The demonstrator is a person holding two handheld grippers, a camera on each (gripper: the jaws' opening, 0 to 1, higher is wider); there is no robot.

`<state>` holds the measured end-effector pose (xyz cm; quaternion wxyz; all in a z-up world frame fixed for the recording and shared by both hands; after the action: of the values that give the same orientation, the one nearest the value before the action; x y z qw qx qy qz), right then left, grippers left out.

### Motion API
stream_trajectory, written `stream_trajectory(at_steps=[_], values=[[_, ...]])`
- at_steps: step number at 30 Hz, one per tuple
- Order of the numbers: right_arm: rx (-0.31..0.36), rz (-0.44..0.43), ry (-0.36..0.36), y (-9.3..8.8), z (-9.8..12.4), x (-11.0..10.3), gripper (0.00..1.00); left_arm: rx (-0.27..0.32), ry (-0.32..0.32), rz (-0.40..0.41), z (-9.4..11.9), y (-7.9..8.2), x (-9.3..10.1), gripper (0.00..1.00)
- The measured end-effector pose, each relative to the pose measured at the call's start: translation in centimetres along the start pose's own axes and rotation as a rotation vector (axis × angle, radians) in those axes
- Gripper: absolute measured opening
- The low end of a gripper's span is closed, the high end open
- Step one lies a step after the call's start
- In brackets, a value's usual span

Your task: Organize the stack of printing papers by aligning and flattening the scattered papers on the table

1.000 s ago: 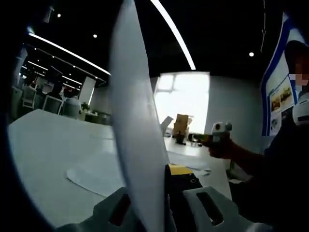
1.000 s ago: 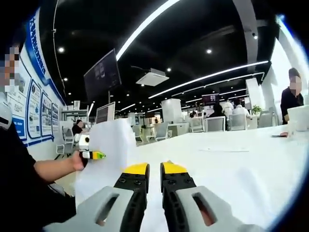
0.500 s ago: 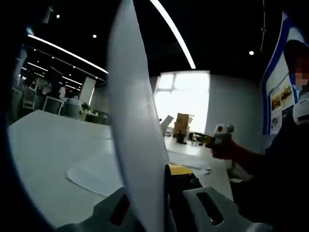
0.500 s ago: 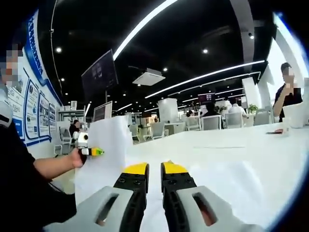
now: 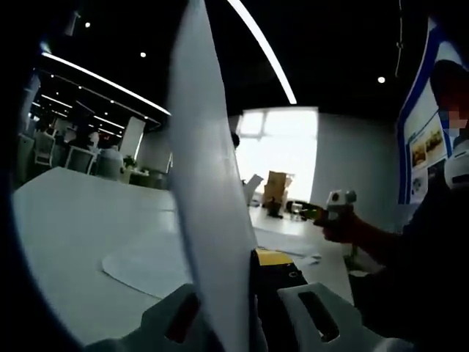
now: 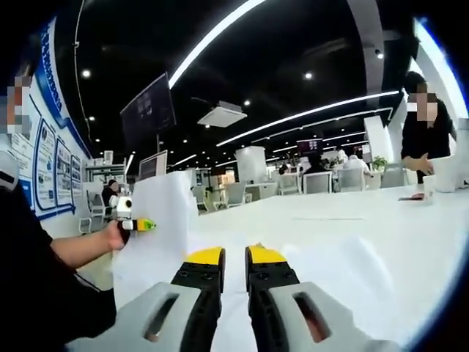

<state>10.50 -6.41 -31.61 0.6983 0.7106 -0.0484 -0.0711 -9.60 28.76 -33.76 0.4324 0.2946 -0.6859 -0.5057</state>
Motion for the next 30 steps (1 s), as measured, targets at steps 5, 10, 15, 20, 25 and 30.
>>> stream_trajectory(at_steps=[5,10,15,20,25,30], values=[[-0.005,0.007,-0.012,0.0,0.5,0.8,0.08,-0.001,0.000,-0.001,0.0,0.0,0.0,0.06],[-0.016,0.017,-0.021,-0.3,0.7,1.1,0.09,-0.001,0.001,0.000,0.0,0.0,0.0,0.06],[-0.022,0.026,-0.042,-0.3,1.0,1.3,0.12,-0.003,0.002,-0.001,0.0,0.0,0.0,0.06],[-0.035,0.045,-0.066,-0.2,1.4,1.3,0.14,-0.004,0.003,-0.003,0.0,0.0,0.0,0.06],[-0.062,0.058,-0.097,-0.1,1.8,1.3,0.16,-0.005,0.004,-0.003,0.0,0.0,0.0,0.06],[-0.062,0.054,-0.119,0.0,2.1,1.6,0.19,-0.006,0.005,-0.004,0.0,0.0,0.0,0.06]])
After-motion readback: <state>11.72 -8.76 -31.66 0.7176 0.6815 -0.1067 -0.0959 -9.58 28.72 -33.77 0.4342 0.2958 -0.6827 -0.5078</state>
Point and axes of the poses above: the point that each gripper's makers call its tool centre point, and the gripper's own axes: z roughly backward along the fingers, x roughly to its right, y roughly out of its top, the point moved 8 cm from there along z, roughly backward along the fingers, and after that the axes turned 5 degrees about z, right-handed, at the moved point
